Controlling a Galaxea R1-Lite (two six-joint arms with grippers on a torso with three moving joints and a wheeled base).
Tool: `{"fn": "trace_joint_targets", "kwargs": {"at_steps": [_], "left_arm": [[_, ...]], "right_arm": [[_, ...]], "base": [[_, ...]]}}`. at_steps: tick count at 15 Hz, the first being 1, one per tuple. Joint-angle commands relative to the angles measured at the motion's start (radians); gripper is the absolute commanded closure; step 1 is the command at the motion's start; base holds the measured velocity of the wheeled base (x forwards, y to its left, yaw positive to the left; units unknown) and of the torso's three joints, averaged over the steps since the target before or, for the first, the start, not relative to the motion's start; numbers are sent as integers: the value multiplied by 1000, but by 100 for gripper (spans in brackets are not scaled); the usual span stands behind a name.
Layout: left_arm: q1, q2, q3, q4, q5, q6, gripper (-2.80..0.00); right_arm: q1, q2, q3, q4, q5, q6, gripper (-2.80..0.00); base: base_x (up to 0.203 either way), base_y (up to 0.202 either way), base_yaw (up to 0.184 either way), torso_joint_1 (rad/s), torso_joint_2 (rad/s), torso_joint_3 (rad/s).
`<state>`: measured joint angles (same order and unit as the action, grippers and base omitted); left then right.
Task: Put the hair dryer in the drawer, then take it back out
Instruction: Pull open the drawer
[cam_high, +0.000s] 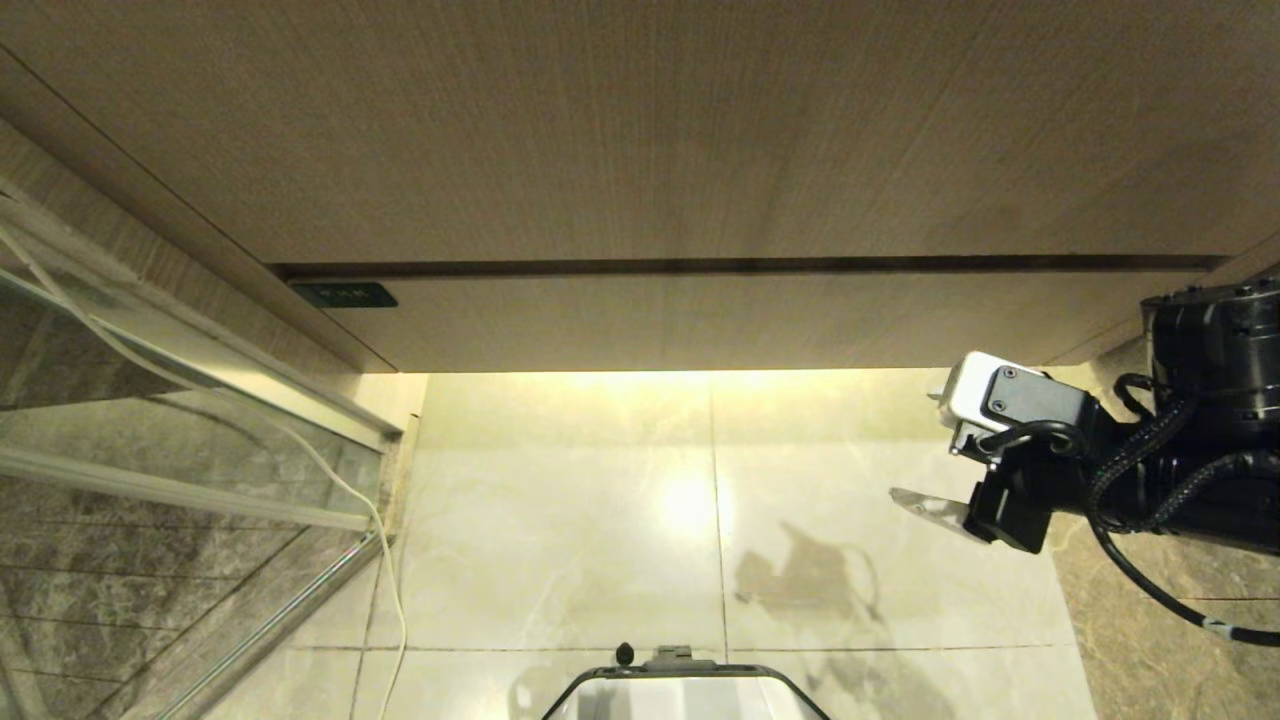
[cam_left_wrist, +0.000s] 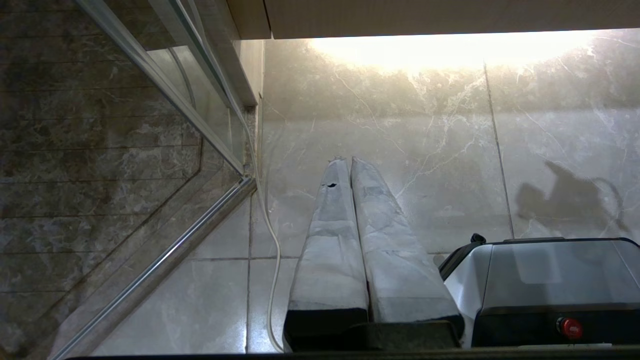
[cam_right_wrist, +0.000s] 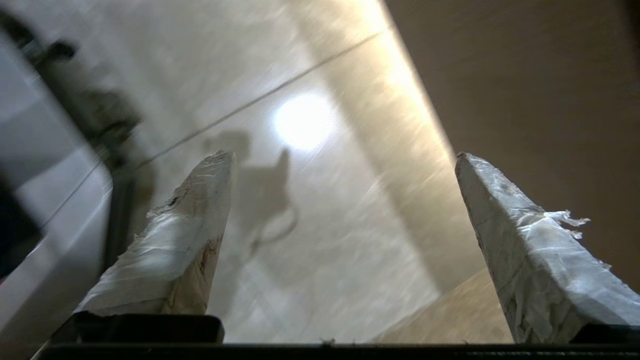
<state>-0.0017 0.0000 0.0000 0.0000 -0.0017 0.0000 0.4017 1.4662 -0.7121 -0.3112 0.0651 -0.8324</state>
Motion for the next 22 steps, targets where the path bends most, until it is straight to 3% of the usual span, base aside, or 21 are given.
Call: {"fn": "trace_joint_targets", "kwargs": {"at_steps": [1,4,8,10,12,14,17,22], "left_arm": [[0,0,2,0,0,0,0],[0,0,2,0,0,0,0],[0,0,2,0,0,0,0],[0,0,1,0,0,0,0],[0,0,2,0,0,0,0],[0,0,0,0,0,0,0],[0,0,0,0,0,0,0],[0,0,2,0,0,0,0]], "right_arm": [[2,92,57,-289,0,-24,-280],[-6,185,69,-573,7,-136,-280],[-26,225,74,-595,8,-148,-280],[-41,231,74,-597,8,-179,-280],[-65,240,75,-605,11,-265,-280],[-69,259,72,-626,25,-270,-280],[-104,286,85,-716,69,-331,-280],[-147,305,82,-750,143,-384,-280]], "base": [[0,0,0,0,0,0],[0,0,0,0,0,0],[0,0,0,0,0,0],[0,0,0,0,0,0],[0,0,0,0,0,0],[0,0,0,0,0,0],[0,0,0,0,0,0],[0,0,0,0,0,0]]}}
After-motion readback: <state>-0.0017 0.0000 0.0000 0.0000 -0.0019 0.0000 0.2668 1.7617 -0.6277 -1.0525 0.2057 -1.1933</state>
